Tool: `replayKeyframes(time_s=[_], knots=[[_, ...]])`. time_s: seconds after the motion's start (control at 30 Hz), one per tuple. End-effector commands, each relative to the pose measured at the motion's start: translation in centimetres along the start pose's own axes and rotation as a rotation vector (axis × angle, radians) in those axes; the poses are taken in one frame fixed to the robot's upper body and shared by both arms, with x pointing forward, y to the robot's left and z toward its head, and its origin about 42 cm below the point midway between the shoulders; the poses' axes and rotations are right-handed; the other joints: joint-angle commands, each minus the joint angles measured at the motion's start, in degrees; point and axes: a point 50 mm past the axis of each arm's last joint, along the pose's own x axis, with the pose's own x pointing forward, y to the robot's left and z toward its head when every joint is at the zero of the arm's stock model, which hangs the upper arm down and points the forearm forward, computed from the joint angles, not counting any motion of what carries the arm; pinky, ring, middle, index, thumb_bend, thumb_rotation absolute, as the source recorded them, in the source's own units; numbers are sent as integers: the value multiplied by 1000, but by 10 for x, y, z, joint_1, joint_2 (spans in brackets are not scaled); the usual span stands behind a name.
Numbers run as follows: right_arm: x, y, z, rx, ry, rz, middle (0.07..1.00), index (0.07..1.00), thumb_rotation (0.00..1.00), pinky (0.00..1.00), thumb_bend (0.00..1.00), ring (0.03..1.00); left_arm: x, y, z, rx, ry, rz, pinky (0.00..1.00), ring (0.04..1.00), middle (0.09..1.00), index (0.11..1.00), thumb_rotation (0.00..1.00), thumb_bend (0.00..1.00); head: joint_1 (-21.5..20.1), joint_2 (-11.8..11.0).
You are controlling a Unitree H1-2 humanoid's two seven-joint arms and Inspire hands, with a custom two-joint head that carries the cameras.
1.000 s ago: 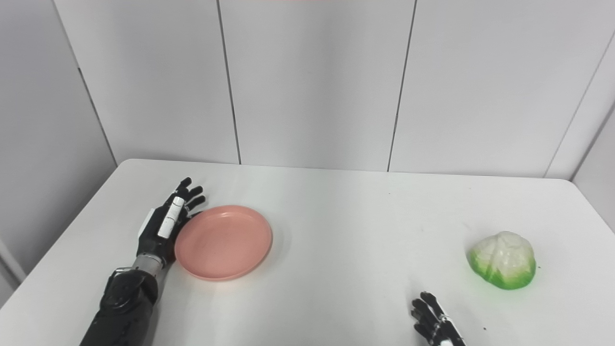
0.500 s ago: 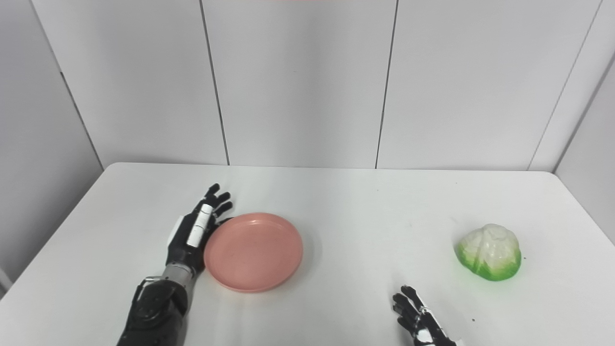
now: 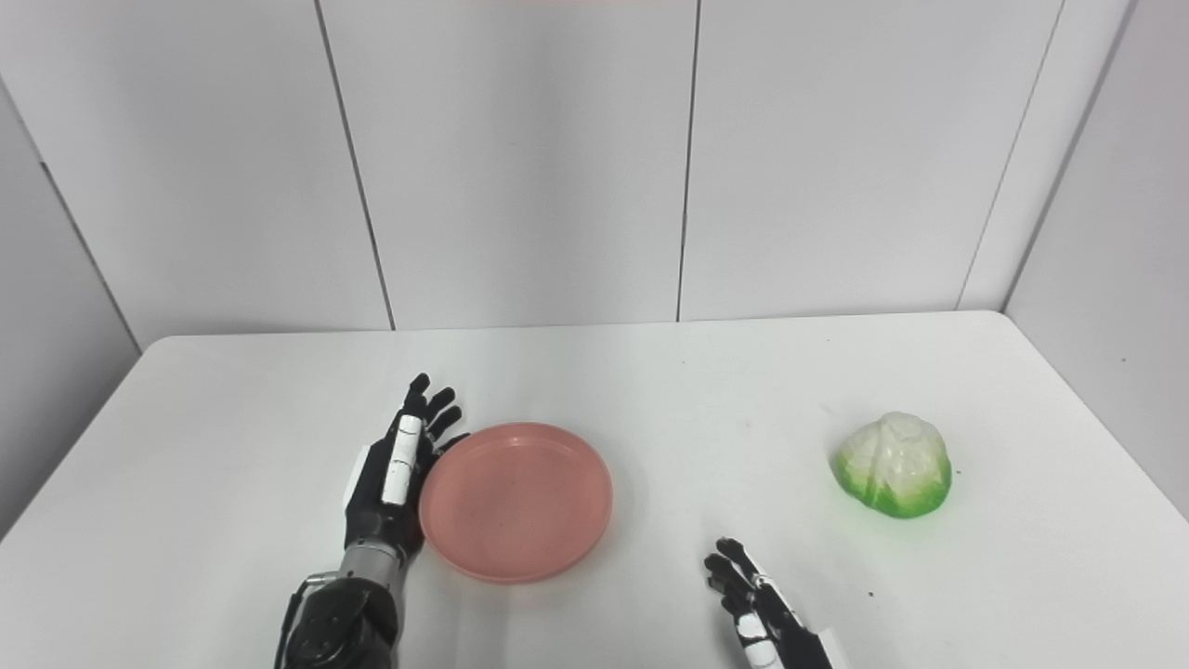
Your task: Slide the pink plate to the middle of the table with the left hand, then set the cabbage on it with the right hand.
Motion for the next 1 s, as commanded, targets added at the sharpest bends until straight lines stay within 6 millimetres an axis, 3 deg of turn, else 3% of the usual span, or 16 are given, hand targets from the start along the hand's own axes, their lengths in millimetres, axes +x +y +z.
replayKeyframes(time_s=[0.0, 0.2, 0.43, 0.7, 0.83, 0.97], knots=[[8, 22, 3, 49, -1, 8, 886, 897, 1000, 900, 836, 887, -25, 8, -34, -41, 110, 22, 814, 903, 912, 947, 812, 842, -12, -1], [13, 31, 12, 36, -68, -25, 872, 885, 1000, 873, 917, 877, -28, 27, -24, -81, 76, 42, 825, 910, 902, 935, 787, 829, -57, 0], [32, 11, 68, -33, -218, -111, 877, 904, 1000, 835, 964, 878, -25, 51, -14, -94, 50, 52, 827, 914, 898, 924, 761, 866, -101, -12], [51, -24, 149, -421, -345, -189, 967, 953, 1000, 801, 996, 913, -22, 55, -19, -81, 54, 27, 860, 931, 921, 942, 776, 838, -132, -20], [66, -48, 176, -611, -358, -190, 964, 947, 994, 788, 1000, 907, -23, 57, -25, -57, 57, 15, 850, 924, 917, 932, 756, 908, -136, -29], [85, -71, 188, -809, -358, -196, 932, 944, 977, 791, 1000, 880, -25, 60, -28, -57, 57, 15, 866, 926, 919, 932, 758, 880, -134, -32]])
